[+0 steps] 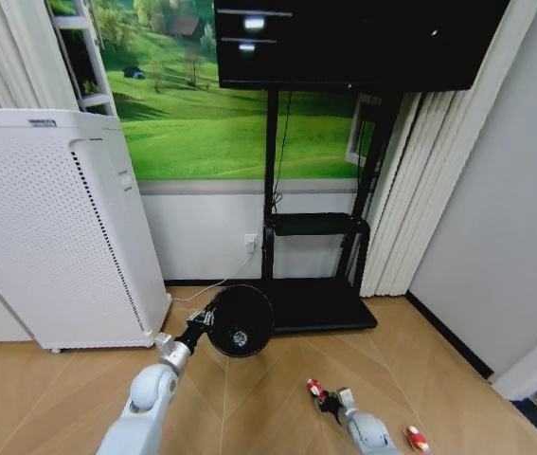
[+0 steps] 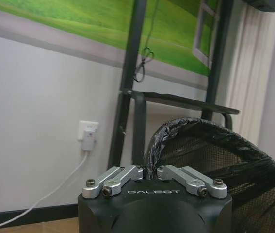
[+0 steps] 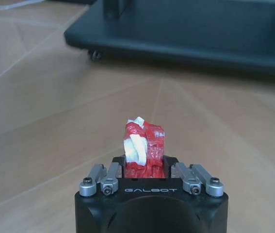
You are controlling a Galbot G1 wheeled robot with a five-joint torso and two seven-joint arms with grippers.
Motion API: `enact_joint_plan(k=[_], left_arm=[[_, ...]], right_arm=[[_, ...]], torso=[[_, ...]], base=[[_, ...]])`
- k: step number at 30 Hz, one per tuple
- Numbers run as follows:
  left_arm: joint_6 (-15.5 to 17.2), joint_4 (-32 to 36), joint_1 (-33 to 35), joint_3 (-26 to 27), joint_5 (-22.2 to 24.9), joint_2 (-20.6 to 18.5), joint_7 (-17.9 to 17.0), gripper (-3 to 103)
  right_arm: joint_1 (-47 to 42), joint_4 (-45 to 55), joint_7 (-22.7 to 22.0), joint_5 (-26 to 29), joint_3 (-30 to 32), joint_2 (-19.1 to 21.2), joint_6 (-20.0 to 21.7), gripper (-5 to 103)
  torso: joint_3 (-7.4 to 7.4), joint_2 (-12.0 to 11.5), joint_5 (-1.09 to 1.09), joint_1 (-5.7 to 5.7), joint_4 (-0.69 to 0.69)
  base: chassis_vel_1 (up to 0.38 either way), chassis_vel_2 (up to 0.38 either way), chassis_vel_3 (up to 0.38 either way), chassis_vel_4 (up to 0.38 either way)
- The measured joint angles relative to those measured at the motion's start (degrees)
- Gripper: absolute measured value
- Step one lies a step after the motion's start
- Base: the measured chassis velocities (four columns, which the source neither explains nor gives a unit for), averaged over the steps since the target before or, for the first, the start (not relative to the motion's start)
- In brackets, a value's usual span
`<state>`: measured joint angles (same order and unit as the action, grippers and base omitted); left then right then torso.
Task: Pick up the trash bin and place the garbage on the floor into it.
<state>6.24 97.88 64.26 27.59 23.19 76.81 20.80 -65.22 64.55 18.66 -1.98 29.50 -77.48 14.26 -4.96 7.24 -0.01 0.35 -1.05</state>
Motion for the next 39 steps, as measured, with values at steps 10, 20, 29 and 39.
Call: enact_joint_plan(k=[10,20,29,39], left_arm=[[-2.4,-11.9,-10.1,-5.8,-2.6,-0.7,5.7,7],[-2.8,-17.4,-15.2,-9.2,-3.7,2.7,3.9,7],[-3.8,-23.2,-17.8,-11.3,-6.0,7.6,2.8,7],[-4.2,-24.7,-18.5,-13.1,-6.9,9.8,2.1,7]], right_arm=[[-4.5,15.0,-3.9,8.6,11.6,2.4,1.8,38],[-4.3,32.6,-3.4,17.0,20.3,3.1,6.5,38],[-4.9,48.8,-1.8,23.3,16.6,3.1,10.4,38],[-6.0,56.1,1.0,17.2,1.7,3.4,11.3,38]], torso=[[0.00,0.0,0.02,0.00,0.00],[0.01,0.0,0.01,-0.01,0.01],[0.01,0.0,0.00,0.00,0.01],[0.00,0.0,0.01,0.00,0.01]], base=[[0.000,0.000,0.000,0.000],[0.000,0.000,0.000,0.000],[0.000,0.000,0.000,0.000],[0.000,0.000,0.000,0.000]])
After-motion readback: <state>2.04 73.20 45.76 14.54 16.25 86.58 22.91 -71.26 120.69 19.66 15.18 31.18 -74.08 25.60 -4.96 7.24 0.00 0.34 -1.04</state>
